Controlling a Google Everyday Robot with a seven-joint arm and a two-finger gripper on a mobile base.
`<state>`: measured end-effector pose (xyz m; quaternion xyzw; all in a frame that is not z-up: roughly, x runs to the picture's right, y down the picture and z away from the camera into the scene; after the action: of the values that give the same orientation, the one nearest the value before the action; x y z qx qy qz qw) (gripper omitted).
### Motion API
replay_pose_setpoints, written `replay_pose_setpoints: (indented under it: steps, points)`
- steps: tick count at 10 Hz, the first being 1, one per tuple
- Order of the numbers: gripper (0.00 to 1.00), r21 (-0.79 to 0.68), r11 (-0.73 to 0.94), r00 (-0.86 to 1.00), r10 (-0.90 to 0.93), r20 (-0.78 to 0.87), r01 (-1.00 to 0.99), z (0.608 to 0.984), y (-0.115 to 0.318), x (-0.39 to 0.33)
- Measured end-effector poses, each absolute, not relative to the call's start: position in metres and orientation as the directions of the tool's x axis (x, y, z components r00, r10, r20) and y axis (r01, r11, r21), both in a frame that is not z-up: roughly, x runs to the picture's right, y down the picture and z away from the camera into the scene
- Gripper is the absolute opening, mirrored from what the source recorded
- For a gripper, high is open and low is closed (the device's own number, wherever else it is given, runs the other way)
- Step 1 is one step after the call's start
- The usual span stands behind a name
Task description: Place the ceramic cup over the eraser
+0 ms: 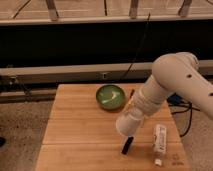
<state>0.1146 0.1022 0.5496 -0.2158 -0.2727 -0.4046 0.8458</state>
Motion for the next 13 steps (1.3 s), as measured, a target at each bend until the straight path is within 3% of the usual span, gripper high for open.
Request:
replay_pose_setpoints:
  steps: [5,13]
  points:
    - [0.00,-0.217,0.533,0.537,-0.569,0.623,0.817,0.538,0.137,0.120]
    - [0.00,-0.272,0.535,0.585,-0.591,0.556,0.800,0.577,0.162,0.109]
